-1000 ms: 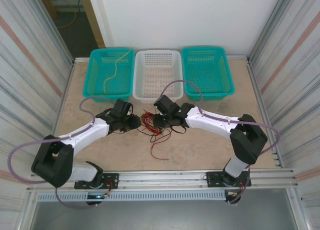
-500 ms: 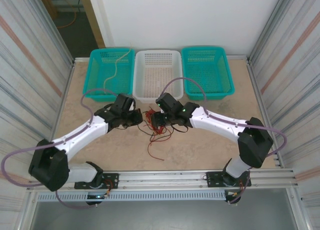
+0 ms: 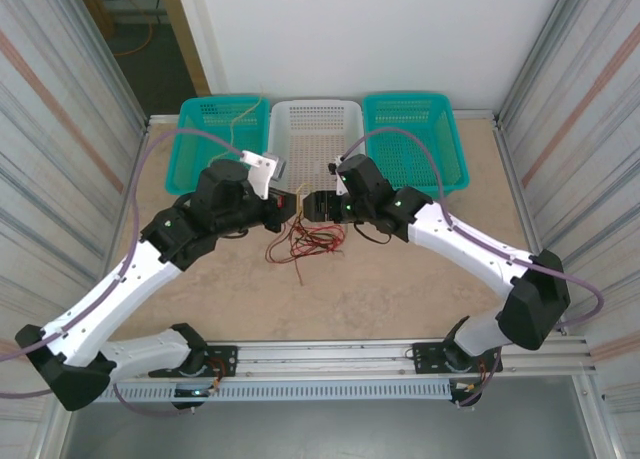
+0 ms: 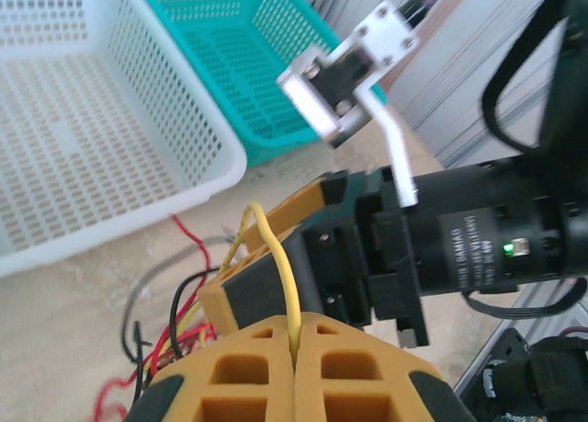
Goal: Untangle the cables
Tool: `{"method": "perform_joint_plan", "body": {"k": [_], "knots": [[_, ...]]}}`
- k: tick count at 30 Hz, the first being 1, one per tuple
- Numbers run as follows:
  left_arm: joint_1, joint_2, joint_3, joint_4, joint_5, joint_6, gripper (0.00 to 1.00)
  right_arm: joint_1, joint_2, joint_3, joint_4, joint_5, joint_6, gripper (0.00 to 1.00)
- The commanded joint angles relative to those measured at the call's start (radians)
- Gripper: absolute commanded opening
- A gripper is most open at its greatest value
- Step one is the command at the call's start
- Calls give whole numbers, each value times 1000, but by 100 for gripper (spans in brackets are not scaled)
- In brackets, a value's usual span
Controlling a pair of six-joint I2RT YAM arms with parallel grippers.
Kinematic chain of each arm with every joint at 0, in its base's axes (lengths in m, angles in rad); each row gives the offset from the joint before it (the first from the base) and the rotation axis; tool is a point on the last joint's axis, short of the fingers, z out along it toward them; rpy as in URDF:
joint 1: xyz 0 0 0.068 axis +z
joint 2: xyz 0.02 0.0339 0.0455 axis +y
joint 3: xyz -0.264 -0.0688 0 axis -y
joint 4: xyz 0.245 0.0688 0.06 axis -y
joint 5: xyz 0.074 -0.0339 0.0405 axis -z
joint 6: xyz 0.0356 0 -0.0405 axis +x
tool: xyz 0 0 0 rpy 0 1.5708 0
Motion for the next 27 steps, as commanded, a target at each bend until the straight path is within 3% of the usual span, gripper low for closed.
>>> {"method": "perform_joint_plan", "body": {"k": [1,11,15,19,22,23,26,27], "knots": [[-7,-45,49,24,56,68,0,-4,-26,26,6,-19,-22,69],[-6,-7,4,43,54,58,0,11,-112,30,44,13,-82,64],[-6,5,-6,64,86,47,0,22,-102,47,35,26,-104,57],[-6,6,-9,74,115,48,0,22,-91,52,52,22,-109,28],[-6,6,-15,74,106,53,0,22,-83,67,53,14,-118,0],[-4,6,-21,75,89,53,2,22,-85,73,51,13,-123,0],[4,1,-69,89,26,38,46,22,-106,83,53,8,-134,0],[5,-5,-94,102,18,34,55,21,-118,85,57,5,-137,0]]}}
